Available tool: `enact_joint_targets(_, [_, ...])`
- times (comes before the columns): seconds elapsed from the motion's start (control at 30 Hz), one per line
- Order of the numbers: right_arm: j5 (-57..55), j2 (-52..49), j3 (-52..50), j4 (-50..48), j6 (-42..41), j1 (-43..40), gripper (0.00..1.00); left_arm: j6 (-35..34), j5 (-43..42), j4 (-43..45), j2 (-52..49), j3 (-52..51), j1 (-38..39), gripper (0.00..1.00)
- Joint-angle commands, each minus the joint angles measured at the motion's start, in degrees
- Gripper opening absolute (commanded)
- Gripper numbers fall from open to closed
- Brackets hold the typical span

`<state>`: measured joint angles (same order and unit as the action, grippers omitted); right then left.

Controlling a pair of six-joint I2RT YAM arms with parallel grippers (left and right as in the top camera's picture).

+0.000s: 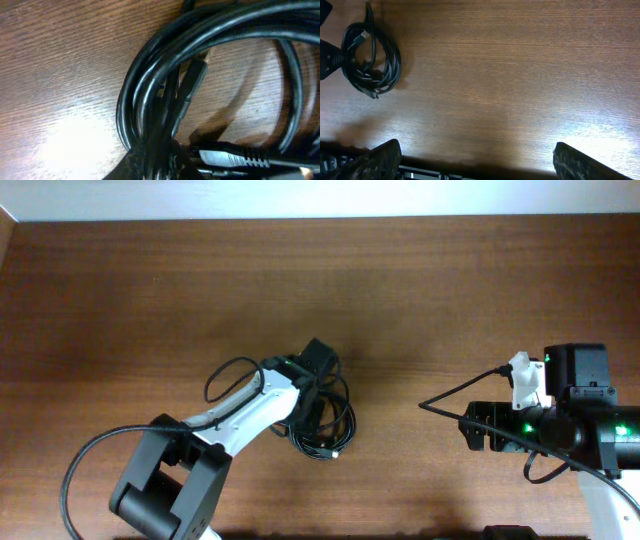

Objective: Untangle cables

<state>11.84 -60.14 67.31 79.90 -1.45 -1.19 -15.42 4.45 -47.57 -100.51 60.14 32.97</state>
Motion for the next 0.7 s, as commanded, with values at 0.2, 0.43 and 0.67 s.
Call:
enact_joint_targets(0.2, [-0.5, 0.0, -0.5, -1.1, 0.2, -0.2, 0.96, 1.2, -0.5, -4.1, 1.7, 8.2, -0.1, 0.00])
enact_joint_targets(0.43, [4.4, -1.8, -0.5, -3.2, 0.2, -0.2, 0.91, 9.2, 2.9, -3.9, 21.7, 14.4, 0.0, 0.00])
enact_joint_targets(0.67, [4.9, -1.8, -0.5, -3.2, 0.2, 8.7, 0.90, 16.4, -4.5, 2.1, 38.6, 17.8, 0.0, 0.00])
